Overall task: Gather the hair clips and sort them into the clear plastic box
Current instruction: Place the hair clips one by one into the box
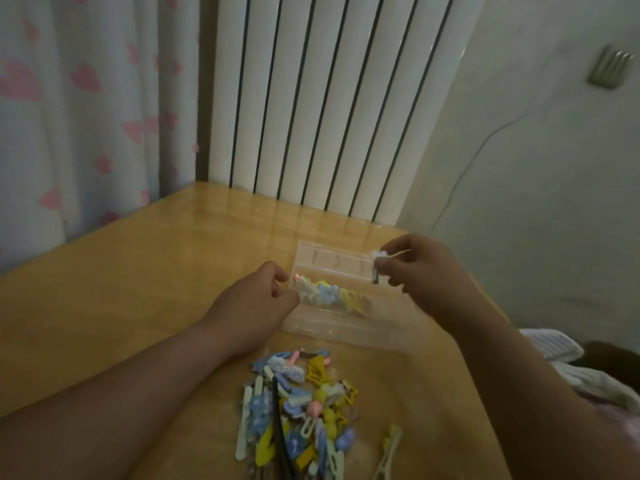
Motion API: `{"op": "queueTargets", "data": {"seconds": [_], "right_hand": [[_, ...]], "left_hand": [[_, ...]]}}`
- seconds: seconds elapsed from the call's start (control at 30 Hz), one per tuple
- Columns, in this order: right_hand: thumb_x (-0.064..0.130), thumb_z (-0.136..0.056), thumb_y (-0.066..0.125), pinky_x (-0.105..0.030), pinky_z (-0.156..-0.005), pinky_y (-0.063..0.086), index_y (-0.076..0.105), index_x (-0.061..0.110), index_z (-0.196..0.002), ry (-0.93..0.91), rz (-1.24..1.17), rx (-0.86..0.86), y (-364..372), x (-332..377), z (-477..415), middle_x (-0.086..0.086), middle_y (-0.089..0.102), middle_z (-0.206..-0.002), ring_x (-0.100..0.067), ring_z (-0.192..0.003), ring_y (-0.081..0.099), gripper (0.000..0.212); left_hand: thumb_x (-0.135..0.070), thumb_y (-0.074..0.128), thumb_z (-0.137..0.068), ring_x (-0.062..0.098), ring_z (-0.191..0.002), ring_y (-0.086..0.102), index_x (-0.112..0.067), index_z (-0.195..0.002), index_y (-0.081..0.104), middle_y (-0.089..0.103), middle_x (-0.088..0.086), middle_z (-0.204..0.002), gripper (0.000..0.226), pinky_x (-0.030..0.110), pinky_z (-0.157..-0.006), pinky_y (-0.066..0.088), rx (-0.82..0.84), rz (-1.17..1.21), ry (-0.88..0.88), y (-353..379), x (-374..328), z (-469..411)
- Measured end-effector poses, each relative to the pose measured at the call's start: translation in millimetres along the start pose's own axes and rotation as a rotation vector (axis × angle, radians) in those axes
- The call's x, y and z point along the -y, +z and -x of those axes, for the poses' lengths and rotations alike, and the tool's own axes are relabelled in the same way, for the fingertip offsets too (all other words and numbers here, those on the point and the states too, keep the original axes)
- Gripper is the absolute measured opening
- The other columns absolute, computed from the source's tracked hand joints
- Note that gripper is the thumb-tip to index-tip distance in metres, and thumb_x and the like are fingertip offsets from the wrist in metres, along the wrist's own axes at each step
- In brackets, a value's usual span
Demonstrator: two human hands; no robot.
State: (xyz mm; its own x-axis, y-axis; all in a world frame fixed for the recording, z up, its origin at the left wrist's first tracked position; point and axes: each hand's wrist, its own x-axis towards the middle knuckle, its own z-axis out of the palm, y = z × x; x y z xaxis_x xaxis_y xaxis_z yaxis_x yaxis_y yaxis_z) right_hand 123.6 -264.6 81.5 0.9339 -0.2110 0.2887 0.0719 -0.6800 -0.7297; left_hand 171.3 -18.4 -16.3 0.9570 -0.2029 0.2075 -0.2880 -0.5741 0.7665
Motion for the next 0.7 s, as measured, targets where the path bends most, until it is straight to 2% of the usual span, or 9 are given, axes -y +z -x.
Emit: {"op": "queueTargets", "data": {"seconds": [0.13,0.33,0.53,0.63,0.7], "right_hand": [[0.026,-0.088,0.084,-0.027,-0.056,0.045,0.07,0.019,-0.1,0.079,0.219,0.049,6.2,-18.7,-30.1,-0.002,0.074,-0.091,-0.019,-0.08,0.07,0.02],[0.025,-0.083,0.088,-0.028,-0.059,0.046,0.07,0.021,-0.096,0.086,0.348,0.112,27.0,-23.2,-39.2,0.003,0.075,-0.084,-0.016,-0.08,0.068,0.023],[0.027,-0.083,0.088,-0.036,-0.078,0.06,0.072,0.021,-0.091,0.102,0.428,0.133,36.7,-31.4,-40.0,0.003,0.073,-0.089,-0.016,-0.085,0.067,0.019],[0.028,-0.084,0.087,-0.038,-0.08,0.06,0.072,0.023,-0.089,0.083,0.42,0.122,38.4,-34.8,-39.4,0.004,0.072,-0.088,-0.016,-0.085,0.067,0.016],[0.029,-0.084,0.085,-0.04,-0.08,0.061,0.072,0.023,-0.087,0.072,0.429,0.11,38.6,-36.3,-38.2,0.005,0.072,-0.086,-0.016,-0.084,0.068,0.015]], "left_hand": [[-0.051,0.055,-0.103,0.013,-0.082,0.064,-0.029,-0.13,0.053,0.065,-0.01,-0.096,0.035,0.035,-0.068,0.046,0.016,-0.009,-0.012,-1.1,1.4,-0.4],[-0.056,0.054,-0.1,0.015,-0.085,0.063,-0.033,-0.129,0.051,0.065,-0.012,-0.097,0.037,0.036,-0.07,0.047,0.035,0.0,-0.023,-1.7,4.8,-0.1],[-0.058,0.053,-0.097,0.016,-0.086,0.062,-0.032,-0.131,0.052,0.065,-0.013,-0.097,0.043,0.036,-0.07,0.044,0.043,0.001,-0.026,-1.6,3.7,0.5],[-0.062,0.05,-0.09,0.017,-0.087,0.063,-0.031,-0.132,0.053,0.065,-0.013,-0.099,0.052,0.036,-0.071,0.046,0.046,0.004,-0.029,-1.9,1.8,0.7],[-0.058,0.053,-0.095,0.016,-0.09,0.064,-0.03,-0.133,0.053,0.065,-0.013,-0.101,0.048,0.037,-0.075,0.049,0.046,-0.004,-0.032,-1.9,1.0,0.1]]}}
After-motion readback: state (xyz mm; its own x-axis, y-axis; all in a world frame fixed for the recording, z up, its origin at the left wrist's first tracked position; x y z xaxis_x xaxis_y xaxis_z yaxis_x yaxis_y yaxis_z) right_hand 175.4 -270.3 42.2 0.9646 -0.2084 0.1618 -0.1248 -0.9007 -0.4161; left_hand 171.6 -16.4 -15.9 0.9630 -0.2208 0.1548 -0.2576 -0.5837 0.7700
